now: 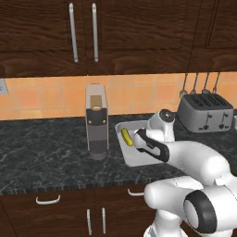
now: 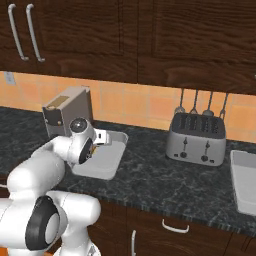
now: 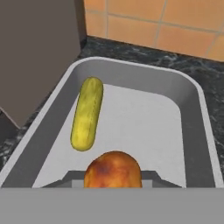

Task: Place one cucumber and one chicken drumstick in each tupperware on the nearby counter, to pack two identical lunches.

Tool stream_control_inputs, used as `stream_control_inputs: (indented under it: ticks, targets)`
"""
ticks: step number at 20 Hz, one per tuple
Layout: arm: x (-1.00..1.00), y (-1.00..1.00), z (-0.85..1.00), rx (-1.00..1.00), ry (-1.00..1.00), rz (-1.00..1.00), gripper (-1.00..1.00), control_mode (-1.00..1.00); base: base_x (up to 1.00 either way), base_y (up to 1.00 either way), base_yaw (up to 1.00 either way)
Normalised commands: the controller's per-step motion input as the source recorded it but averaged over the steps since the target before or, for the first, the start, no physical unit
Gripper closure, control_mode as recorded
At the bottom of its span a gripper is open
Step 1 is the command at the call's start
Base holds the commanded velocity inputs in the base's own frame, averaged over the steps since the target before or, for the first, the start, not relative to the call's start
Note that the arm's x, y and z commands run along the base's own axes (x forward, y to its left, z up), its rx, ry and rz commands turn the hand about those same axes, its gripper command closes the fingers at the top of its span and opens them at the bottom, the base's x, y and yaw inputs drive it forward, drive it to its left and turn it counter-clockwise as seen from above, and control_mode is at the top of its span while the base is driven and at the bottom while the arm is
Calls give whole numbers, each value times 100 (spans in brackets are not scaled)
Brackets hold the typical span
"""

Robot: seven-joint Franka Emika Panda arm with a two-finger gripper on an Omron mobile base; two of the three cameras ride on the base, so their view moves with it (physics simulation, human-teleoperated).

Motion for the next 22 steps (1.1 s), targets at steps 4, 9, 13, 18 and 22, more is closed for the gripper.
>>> stream_control_inputs:
  ticks: [4,9,13,18,22]
  targets:
    - [62,-2,-45,0,17,1,100,-100,0,0,0]
    - [49,-1,-50,0,13,0,100,-100,0,0,0]
    - [39,-1,-44,0,2,0,100,-100,0,0,0]
    - [34,0,-47,0,0,0,100,-100,0,0,0]
    - [19,0,-34,0,0,0,100,-100,0,0,0]
